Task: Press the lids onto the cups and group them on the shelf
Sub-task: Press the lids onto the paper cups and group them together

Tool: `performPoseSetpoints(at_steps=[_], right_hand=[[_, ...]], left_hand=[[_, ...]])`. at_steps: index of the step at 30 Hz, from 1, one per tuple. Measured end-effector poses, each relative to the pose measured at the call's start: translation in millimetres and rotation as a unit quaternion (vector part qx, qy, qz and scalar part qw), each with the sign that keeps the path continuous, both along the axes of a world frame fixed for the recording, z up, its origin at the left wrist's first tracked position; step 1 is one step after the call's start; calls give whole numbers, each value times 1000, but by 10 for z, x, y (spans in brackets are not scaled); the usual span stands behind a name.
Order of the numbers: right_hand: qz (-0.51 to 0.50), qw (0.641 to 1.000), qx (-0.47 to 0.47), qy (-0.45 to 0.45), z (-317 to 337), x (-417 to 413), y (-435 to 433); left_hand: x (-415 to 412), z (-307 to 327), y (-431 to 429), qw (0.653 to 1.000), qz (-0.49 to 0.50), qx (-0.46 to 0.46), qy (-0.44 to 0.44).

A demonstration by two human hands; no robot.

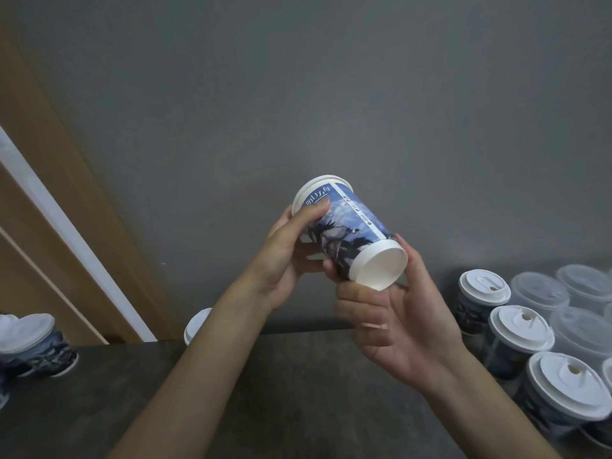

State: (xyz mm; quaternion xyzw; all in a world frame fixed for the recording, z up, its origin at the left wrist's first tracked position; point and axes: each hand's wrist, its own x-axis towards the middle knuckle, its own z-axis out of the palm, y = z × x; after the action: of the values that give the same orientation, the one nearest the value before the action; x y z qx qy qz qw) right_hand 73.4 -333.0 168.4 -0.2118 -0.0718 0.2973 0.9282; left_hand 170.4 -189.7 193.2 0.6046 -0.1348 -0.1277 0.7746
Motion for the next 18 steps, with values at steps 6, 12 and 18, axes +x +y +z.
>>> performPoseSetpoints(at_steps=[6,12,18], right_hand=[[15,999,-6,-36,17,-38,31],[-44,985,-152,-61,193,-52,82],[-103,969,-219,-54,76,90,18]], left_hand=[[-80,28,3,998,-47,-6,51],[-112,51,-18,999,-28,2,35],[-47,53,79,993,47,54,-93]])
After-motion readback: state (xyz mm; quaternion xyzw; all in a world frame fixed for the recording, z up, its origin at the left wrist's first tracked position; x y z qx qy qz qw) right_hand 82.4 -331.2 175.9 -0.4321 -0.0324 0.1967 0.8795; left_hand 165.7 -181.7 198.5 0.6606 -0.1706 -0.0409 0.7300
